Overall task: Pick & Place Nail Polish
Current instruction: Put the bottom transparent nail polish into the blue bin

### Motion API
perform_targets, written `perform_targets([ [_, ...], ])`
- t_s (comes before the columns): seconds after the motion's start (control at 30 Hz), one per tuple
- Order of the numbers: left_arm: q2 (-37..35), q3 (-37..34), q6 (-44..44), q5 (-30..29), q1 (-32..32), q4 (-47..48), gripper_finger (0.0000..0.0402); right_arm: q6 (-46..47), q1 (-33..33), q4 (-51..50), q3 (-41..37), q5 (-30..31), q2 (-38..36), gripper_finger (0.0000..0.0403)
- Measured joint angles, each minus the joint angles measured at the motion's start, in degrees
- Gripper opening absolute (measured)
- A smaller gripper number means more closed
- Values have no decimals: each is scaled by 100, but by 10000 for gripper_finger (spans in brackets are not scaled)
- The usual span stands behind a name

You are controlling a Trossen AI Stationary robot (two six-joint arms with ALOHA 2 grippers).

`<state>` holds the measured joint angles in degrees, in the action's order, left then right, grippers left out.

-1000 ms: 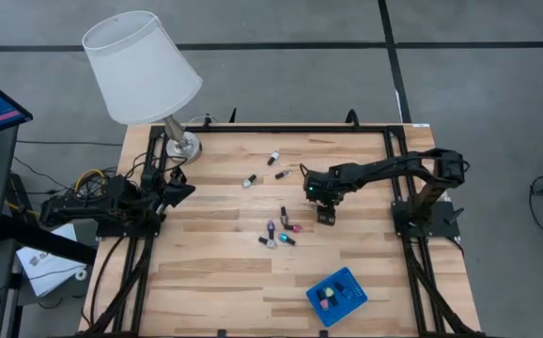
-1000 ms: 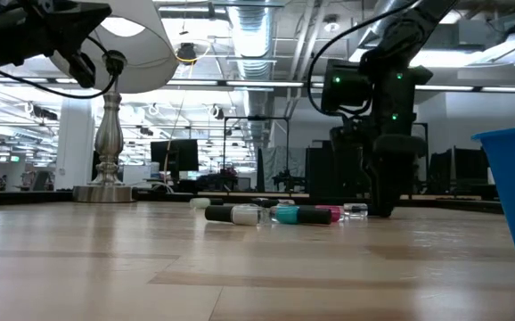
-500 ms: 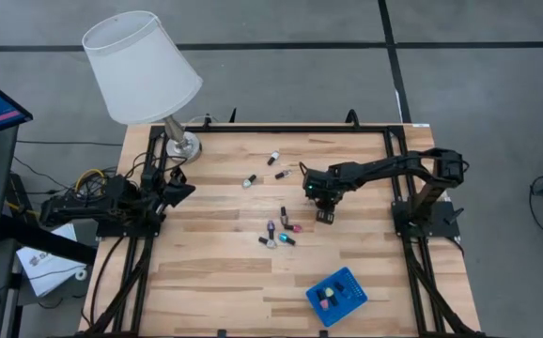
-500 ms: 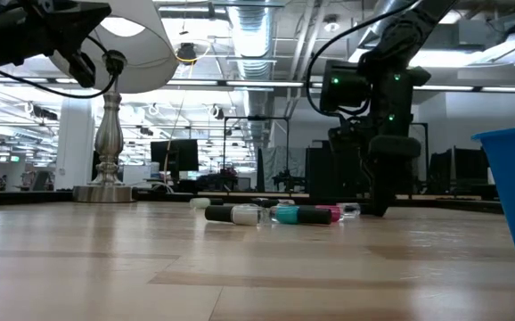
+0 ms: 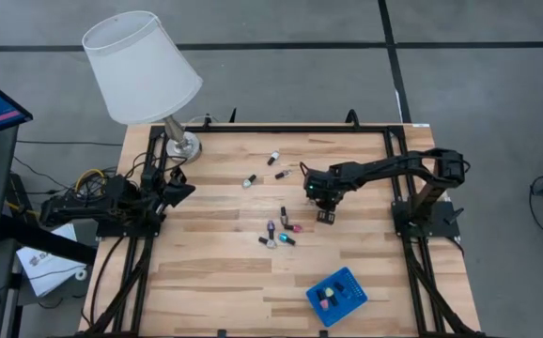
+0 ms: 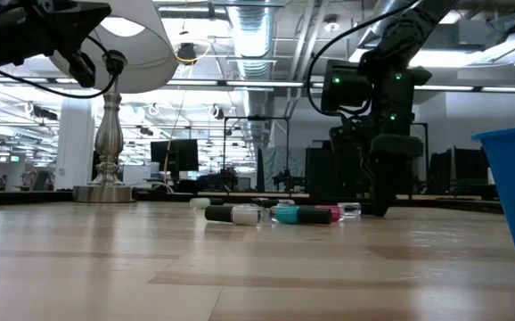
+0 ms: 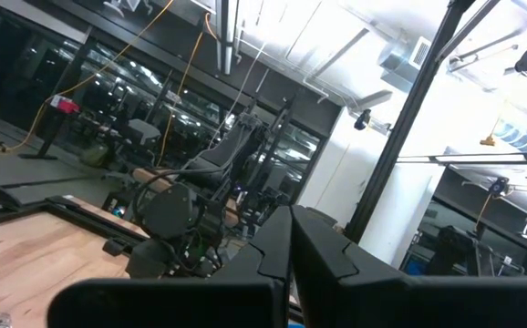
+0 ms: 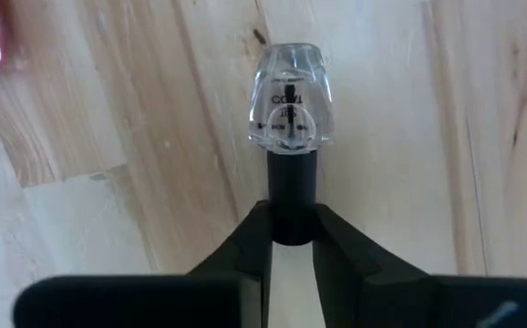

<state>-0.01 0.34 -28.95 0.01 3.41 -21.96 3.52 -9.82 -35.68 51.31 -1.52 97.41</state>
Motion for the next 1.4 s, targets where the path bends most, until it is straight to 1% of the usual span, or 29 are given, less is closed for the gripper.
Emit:
perform_targets([
  [0.03,0,0,0,0,1,0,1,58,2,-66,-7,-6,-32,53],
  [0.1,0,0,0,0,1,0,1,89,0,-170,-29,-35,-91,90],
  [0.27,0,0,0,2,1,0,1,99,0,-249,-17,-34,-161,229],
  [0.33,0,0,-2,2,-1,0,1,55,0,-285,-19,-25,-155,273],
  [0.4,0,0,-2,2,1,0,1,-126,20,-259,-13,-15,-128,303],
  [0.43,0,0,0,1,1,0,1,-249,44,-272,-15,-10,-125,311],
  [0.53,0,0,-2,0,1,0,1,-738,133,-233,-11,33,-127,315],
  [0.7,0,0,0,2,1,0,1,-1509,284,-260,-9,478,-132,300],
  [0.83,0,0,-1,2,1,0,1,-1856,304,-273,-5,518,-136,299],
  [0.9,0,0,-2,2,1,0,1,-2175,304,-281,1,570,-136,299],
  [1.17,0,0,0,2,1,0,1,-3307,348,-200,325,571,-144,291],
  [1.27,0,0,-2,0,1,0,1,-3598,308,-270,339,425,-136,286],
  [1.4,0,0,0,1,-1,1,1,-3914,295,-459,328,342,128,281],
])
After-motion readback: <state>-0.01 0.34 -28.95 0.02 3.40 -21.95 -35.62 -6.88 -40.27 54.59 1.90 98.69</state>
